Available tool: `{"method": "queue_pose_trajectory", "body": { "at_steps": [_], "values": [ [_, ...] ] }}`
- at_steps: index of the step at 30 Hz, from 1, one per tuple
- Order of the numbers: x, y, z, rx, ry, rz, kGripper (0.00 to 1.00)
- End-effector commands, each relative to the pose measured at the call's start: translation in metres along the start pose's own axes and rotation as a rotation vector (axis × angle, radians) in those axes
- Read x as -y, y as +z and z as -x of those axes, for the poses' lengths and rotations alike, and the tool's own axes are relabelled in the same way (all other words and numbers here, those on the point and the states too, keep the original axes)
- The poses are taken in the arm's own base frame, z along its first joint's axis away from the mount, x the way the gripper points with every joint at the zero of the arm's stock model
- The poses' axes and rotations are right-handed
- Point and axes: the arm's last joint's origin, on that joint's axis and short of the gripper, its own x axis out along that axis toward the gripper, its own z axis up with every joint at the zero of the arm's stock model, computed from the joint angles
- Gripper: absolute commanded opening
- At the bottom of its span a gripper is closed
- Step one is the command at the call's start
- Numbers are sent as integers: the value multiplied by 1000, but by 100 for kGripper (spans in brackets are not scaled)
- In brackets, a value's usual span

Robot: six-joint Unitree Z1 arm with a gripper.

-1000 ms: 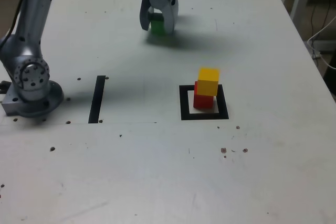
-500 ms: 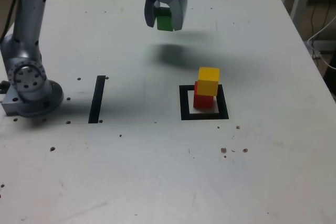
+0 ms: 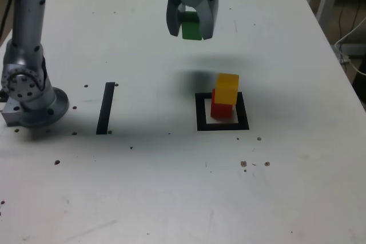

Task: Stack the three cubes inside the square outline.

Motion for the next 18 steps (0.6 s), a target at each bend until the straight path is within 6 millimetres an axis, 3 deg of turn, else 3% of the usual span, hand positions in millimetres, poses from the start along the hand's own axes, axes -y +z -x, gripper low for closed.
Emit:
{"method": "queue_pose_trajectory", "body": {
  "at_steps": [1, 18],
  "values": [
    [10, 0, 7, 18, -2, -4, 29],
    [68, 27, 24, 52, -18, -52, 28]
  ]
}}
